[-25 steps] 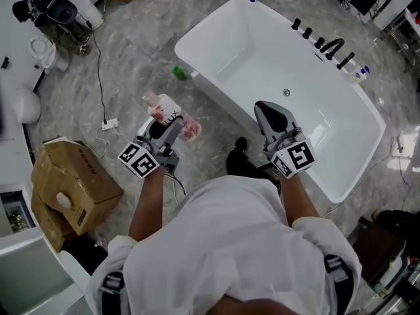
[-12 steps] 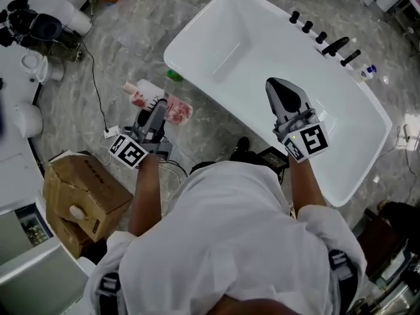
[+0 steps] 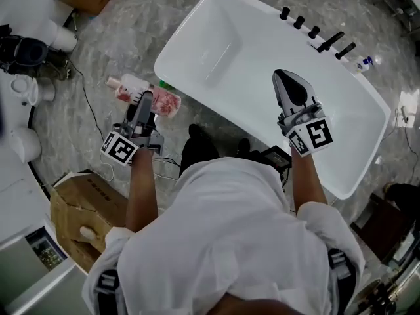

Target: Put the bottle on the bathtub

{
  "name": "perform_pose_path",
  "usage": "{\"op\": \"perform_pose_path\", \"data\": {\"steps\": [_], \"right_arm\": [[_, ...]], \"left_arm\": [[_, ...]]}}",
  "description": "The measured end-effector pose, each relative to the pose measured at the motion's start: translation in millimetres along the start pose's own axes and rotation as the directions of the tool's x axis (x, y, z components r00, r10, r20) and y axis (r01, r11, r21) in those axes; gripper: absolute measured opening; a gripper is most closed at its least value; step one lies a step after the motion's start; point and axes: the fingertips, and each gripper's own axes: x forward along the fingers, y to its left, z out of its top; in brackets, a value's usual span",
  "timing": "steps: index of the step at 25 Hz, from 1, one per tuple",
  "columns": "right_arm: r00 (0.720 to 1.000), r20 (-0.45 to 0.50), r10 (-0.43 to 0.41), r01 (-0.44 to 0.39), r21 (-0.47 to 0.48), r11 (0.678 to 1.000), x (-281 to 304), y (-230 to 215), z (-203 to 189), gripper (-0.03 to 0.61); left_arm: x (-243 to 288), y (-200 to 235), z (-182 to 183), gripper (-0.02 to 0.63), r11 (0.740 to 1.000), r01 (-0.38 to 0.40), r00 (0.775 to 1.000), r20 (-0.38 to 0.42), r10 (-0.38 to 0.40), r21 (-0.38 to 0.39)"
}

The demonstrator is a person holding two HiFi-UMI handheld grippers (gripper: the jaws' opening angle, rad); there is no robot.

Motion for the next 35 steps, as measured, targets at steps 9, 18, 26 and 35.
{"op": "perform_pose_path", "data": {"steps": [9, 18, 26, 35], "right_arm": [[0.948, -0.05, -0.315, 0.315, -0.007, 0.949, 49.5, -39.8, -10.2, 0.017], [0.9, -0.11, -0.421, 0.415, -0.069, 0.907, 152.6, -17.7, -13.1, 0.017], [0.833, -0.108, -0.543, 0.539, -0.068, 0.84, 186.3, -45.4, -35.0, 0.017], [0.804, -0.103, -0.586, 0.589, -0.002, 0.808, 157.6, -152.2, -73.6, 0.017]], "left_arm": [[119.8, 88.1, 29.5, 0.23, 0.979, 0.203, 0.966, -0.162, -0.203, -0.022], [215.4, 162.0, 49.0, 0.23, 0.924, 0.382, 0.869, -0.333, -0.367, -0.022], [303.1, 177.1, 26.9, 0.23, 0.866, 0.498, 0.787, -0.398, -0.472, -0.042], [382.7, 114.8, -38.0, 0.23, 0.84, 0.53, 0.779, -0.458, -0.428, 0.116]]}}
